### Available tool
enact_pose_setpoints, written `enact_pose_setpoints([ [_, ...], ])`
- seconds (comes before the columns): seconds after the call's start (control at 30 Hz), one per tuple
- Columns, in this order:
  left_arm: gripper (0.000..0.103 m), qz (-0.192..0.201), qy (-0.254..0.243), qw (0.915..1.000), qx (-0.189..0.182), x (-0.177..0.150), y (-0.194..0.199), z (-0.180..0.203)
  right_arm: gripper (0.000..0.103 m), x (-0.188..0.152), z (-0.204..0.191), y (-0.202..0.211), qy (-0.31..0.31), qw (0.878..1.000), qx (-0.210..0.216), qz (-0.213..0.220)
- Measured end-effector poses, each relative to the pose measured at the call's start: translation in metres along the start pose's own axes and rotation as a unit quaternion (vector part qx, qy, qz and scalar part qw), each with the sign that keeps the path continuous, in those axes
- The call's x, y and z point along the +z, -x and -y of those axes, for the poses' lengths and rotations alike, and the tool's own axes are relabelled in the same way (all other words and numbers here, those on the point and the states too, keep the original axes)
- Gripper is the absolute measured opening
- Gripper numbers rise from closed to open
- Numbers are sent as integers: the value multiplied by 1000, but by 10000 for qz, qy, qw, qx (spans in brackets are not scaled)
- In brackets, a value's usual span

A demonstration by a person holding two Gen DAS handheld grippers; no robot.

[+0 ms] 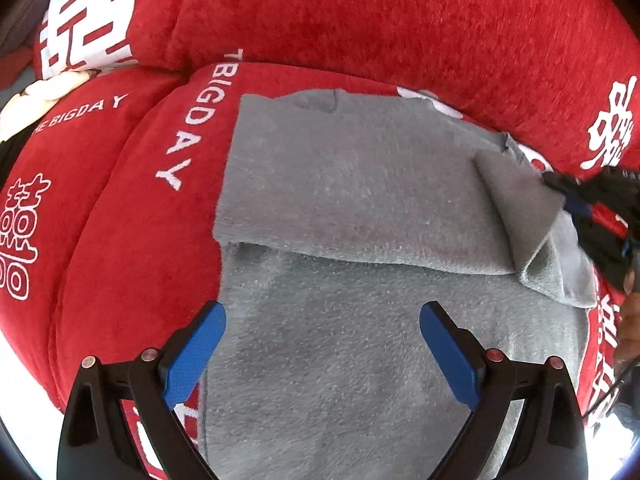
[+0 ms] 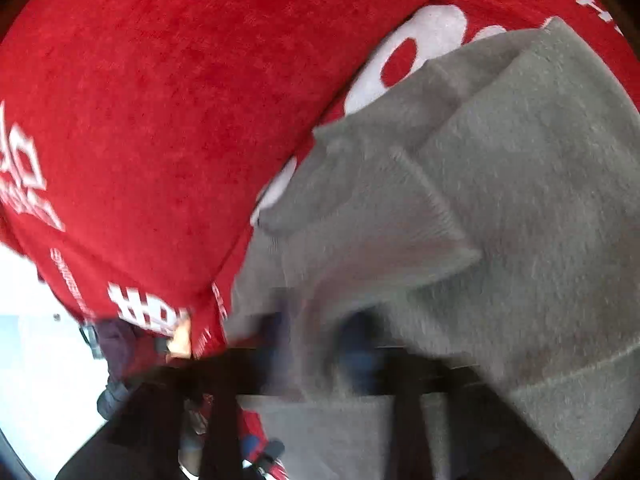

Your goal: Fold small clothes

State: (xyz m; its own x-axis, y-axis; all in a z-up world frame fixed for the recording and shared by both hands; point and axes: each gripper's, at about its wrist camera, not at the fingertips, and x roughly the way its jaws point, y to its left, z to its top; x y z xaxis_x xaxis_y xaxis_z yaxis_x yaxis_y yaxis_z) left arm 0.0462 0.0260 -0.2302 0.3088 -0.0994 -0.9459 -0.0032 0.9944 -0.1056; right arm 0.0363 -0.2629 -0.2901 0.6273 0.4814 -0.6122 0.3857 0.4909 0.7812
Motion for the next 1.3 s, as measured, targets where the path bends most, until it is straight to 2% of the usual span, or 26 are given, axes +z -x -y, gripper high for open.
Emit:
enact_pose_setpoints([
  [0.07,98,29,7,10000,-1,-2,2,-5,8,1,-26,-4,635,9979,-80,-29],
  [0.13,98,-4,25,10000,22,-6,0,-11,8,-13,-66,-15,1725,9845,-177,-263],
  [0.17,98,-41,50,10000,63,-9,-1,-16,8,-23,-82,-22,2179,9749,-240,-391],
  [0.2,98,-58,71,9999,84,-11,-2,-19,8,-38,-102,-35,2737,9594,-327,-604],
  [0.27,98,-83,154,9998,120,-15,-4,-26,9,-66,-124,-60,3471,9317,-564,-903],
  [0.33,98,-94,197,9996,156,-19,-5,-32,9,-87,-128,-77,3895,9113,-715,-1126],
  [0.43,98,-118,210,9995,204,-24,-6,-38,13,-110,-133,-107,4134,8933,-882,-1525],
  [0.47,98,-125,217,9995,212,-24,-5,-39,17,-114,-127,-111,4154,8893,-966,-1649],
  [0.53,98,-97,249,9995,194,-22,-3,-40,33,-120,-122,-118,4128,8854,-1118,-1819],
  [0.57,98,-75,257,9995,185,-20,-2,-39,46,-119,-119,-112,4120,8867,-1042,-1820],
  [0.6,98,-61,258,9995,174,-18,-1,-39,51,-120,-117,-102,4100,8896,-938,-1781],
  [0.67,98,9,272,9996,106,-10,3,-36,51,-118,-113,-86,3987,8968,-843,-1723],
  [0.77,98,162,247,9996,18,5,6,-28,51,-103,-92,-52,3439,9225,-794,-1564],
  [0.87,98,396,167,9991,-11,25,8,-19,51,-78,-49,-7,2545,9548,-855,-1272],
  [0.93,98,552,74,9984,69,40,6,-14,51,-58,-10,32,1754,9761,-956,-859],
  [1.0,98,618,50,9979,162,52,1,-15,51,-42,25,71,1121,9871,-1090,-339],
  [1.1,98,328,253,9991,35,62,-16,-28,51,-18,68,120,442,9891,-1333,450],
  [1.13,98,187,322,9993,-24,62,-22,-33,51,-10,78,129,320,9895,-1306,538],
  [1.2,98,-99,421,9989,-174,61,-36,-43,51,4,97,135,91,9910,-1222,539],
  [1.3,98,-317,511,9981,-151,56,-51,-49,51,21,121,120,-132,9966,-810,99],
])
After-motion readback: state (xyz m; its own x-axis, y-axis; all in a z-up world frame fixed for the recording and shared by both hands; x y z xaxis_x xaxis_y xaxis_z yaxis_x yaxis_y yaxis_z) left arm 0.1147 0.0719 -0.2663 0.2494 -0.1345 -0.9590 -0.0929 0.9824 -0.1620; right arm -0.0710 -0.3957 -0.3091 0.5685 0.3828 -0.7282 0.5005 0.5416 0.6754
